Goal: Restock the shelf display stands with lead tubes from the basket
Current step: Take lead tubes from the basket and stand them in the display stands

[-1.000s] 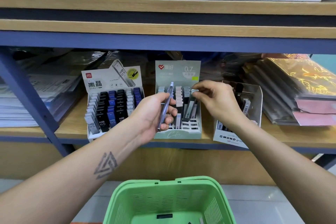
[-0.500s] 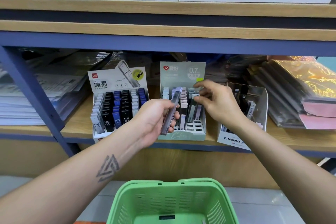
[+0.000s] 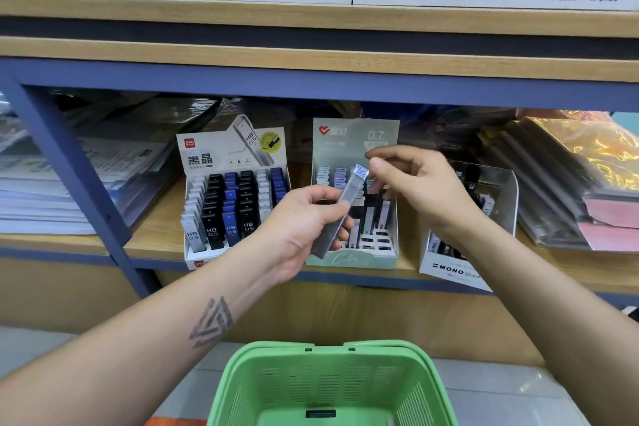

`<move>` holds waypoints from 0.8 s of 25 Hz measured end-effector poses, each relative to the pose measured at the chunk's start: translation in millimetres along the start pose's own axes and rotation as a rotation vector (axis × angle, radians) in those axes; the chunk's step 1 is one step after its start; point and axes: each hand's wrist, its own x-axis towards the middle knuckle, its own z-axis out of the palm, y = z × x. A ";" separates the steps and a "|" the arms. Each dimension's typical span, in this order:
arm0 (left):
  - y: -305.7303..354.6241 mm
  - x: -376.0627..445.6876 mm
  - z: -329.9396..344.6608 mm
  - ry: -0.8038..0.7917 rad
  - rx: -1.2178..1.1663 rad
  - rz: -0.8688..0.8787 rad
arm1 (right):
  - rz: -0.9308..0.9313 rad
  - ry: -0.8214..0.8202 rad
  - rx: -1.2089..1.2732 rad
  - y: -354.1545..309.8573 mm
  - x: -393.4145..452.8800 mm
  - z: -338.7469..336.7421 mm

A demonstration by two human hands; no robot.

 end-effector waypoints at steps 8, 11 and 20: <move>11.7 -7.4 -16.0 0.007 0.203 0.045 | 0.063 0.009 0.165 -12.8 0.2 4.4; 16.6 -7.7 -27.6 0.040 0.211 -0.002 | 0.046 -0.015 0.178 -13.9 1.8 8.0; 7.4 -10.1 -30.9 0.098 0.292 0.031 | 0.015 -0.150 0.179 -11.1 -1.4 10.0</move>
